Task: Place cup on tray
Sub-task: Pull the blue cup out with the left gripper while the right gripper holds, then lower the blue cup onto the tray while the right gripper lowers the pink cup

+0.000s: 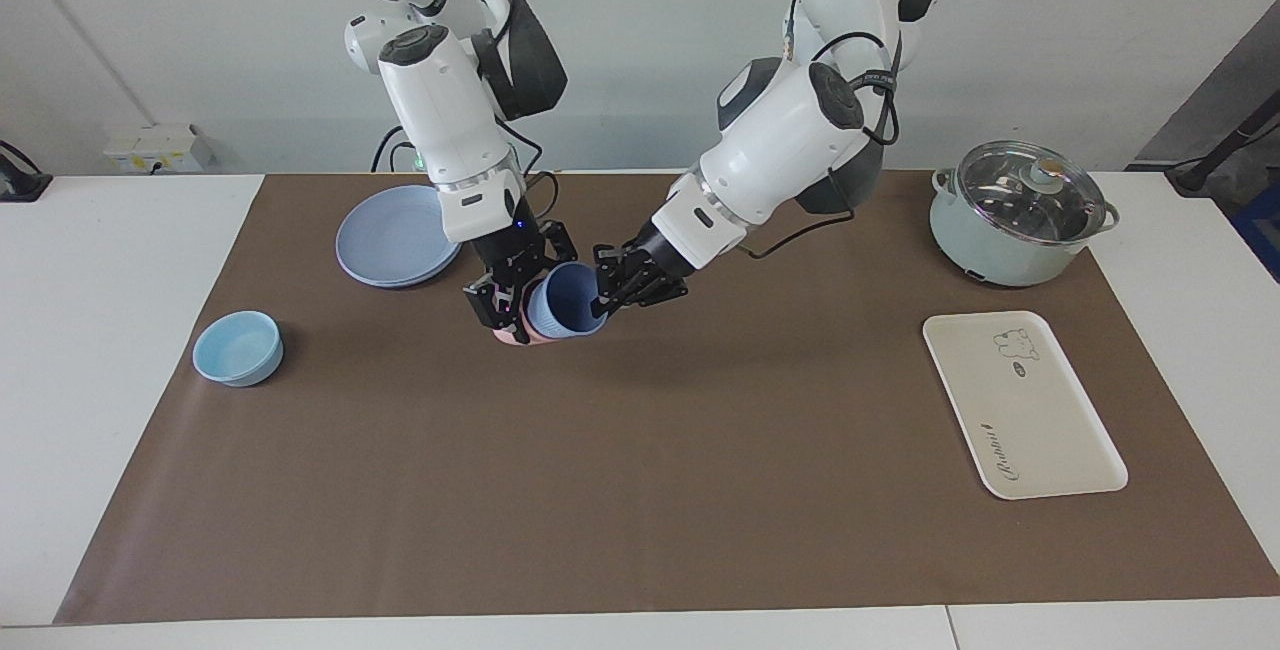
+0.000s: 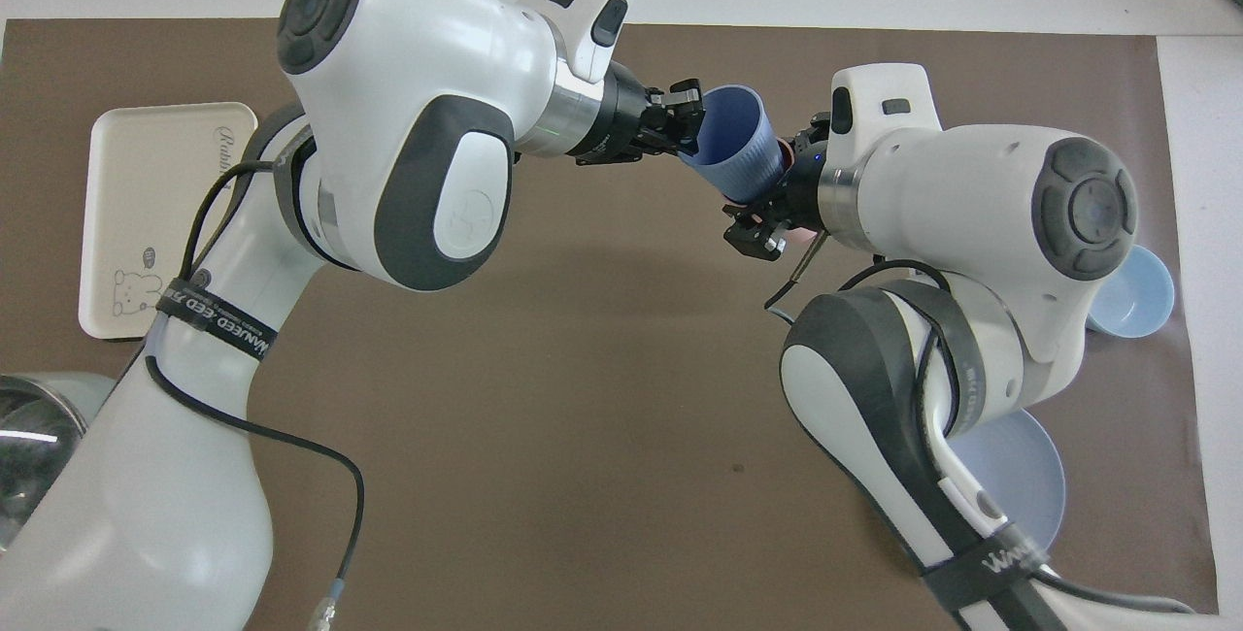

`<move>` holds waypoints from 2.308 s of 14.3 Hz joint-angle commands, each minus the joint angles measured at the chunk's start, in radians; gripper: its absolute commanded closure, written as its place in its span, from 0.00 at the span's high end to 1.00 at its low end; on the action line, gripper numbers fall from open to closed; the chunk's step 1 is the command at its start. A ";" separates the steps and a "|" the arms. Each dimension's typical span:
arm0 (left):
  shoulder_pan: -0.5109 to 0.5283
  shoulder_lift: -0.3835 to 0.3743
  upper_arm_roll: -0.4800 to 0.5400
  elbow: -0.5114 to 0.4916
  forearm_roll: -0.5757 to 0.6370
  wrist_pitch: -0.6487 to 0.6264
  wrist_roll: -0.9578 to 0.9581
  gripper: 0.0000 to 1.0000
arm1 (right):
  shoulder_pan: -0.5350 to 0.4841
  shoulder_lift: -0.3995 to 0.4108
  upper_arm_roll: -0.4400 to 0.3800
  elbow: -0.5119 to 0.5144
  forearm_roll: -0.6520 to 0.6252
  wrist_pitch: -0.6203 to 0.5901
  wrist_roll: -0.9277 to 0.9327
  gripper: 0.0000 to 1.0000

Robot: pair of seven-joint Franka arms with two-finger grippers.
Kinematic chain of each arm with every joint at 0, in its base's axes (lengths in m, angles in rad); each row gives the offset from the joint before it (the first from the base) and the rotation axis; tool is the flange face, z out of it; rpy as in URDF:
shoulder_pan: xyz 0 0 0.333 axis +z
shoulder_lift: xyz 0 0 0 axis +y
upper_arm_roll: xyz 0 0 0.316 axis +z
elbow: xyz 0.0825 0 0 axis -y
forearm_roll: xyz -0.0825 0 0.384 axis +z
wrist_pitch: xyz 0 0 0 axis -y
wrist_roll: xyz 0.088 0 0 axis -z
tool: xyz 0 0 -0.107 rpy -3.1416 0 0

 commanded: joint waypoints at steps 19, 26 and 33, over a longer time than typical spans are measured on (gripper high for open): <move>0.755 -0.210 0.018 -0.416 0.405 0.194 0.666 0.00 | -0.376 -0.049 -0.015 -0.104 0.881 -0.037 -0.828 0.00; 0.795 -0.136 0.018 -0.517 0.399 0.332 0.671 0.00 | -0.514 0.061 -0.015 -0.141 1.221 -0.215 -1.190 0.00; 0.837 -0.089 0.013 -0.499 0.391 0.341 0.730 0.50 | -0.600 0.232 -0.016 -0.144 1.393 -0.407 -1.500 0.00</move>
